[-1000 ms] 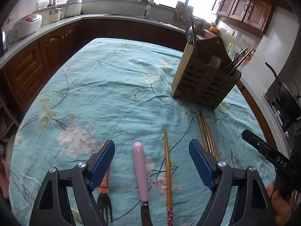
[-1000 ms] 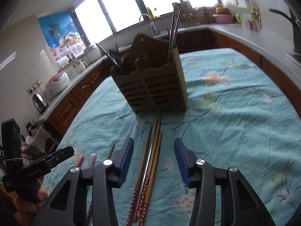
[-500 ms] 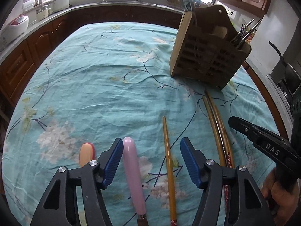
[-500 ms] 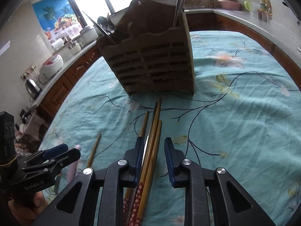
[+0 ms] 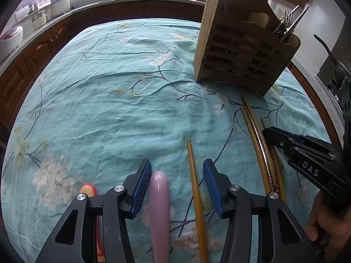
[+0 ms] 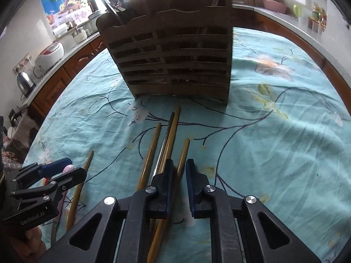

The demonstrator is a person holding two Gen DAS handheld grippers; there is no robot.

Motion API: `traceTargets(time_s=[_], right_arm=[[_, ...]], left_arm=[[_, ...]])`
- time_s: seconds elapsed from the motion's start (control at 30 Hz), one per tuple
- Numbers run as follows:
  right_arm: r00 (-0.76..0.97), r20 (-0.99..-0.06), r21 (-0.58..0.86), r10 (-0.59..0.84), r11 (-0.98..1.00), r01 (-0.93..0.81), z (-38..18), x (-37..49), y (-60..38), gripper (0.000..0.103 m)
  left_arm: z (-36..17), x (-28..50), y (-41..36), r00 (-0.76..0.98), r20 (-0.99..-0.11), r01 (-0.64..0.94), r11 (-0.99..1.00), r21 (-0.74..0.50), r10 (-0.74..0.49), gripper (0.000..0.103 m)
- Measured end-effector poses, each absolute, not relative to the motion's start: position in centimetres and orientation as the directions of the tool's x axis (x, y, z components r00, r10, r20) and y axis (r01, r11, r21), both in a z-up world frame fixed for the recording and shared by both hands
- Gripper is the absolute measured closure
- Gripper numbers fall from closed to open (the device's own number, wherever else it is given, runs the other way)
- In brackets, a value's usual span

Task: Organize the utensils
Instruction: 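Close the left tool on a wooden chopstick while the right tool grasps another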

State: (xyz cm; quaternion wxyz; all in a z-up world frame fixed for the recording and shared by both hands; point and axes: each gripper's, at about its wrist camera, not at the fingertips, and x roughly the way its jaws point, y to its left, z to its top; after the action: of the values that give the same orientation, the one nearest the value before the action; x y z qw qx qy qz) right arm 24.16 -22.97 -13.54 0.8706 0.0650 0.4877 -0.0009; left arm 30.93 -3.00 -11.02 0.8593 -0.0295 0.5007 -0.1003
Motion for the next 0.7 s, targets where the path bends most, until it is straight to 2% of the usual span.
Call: traceTargets(time_s=[0.2,0.27,0.33,0.37,0.5,0.7], right_arm=[[0.51,-0.857,0.107,0.066,0.993,0.05,-13.7,25.6,-23.0,0.091],[0.509,-0.858,0.104,0.068,0.994,0.042,-13.7,25.9,-23.0,0.091],[0.513,-0.855,0.106,0.071,0.994,0.04,-13.8,26.1,-22.8,0.091],[0.517,-0.853,0.107,0.073,0.994,0.037,-13.8,25.9,-22.8,0.092],[0.528,-0.845,0.138,0.09,0.989,0.054,-13.8,25.6,-23.5,0.097],[0.569,-0.809,0.22,0.15,0.974,0.056,-11.8,24.1,-24.1,0.098]], left_arm=[[-11.3,31.7,-4.7,0.468,-0.864,0.2,0.975,-0.101,-0.186,0.055],[-11.3,31.6,-5.2,0.475,-0.864,0.217,0.974,-0.069,-0.167,0.066],[-11.3,31.5,-5.6,0.482,-0.864,0.226,0.973,-0.042,-0.149,0.09],[-11.3,31.6,-5.6,0.473,-0.865,0.229,0.971,-0.061,-0.166,0.095],[-11.1,31.8,-4.6,0.451,-0.866,0.205,0.969,-0.136,-0.217,0.099],[-8.7,30.7,-2.4,0.475,-0.824,0.182,0.95,-0.253,-0.31,0.099]])
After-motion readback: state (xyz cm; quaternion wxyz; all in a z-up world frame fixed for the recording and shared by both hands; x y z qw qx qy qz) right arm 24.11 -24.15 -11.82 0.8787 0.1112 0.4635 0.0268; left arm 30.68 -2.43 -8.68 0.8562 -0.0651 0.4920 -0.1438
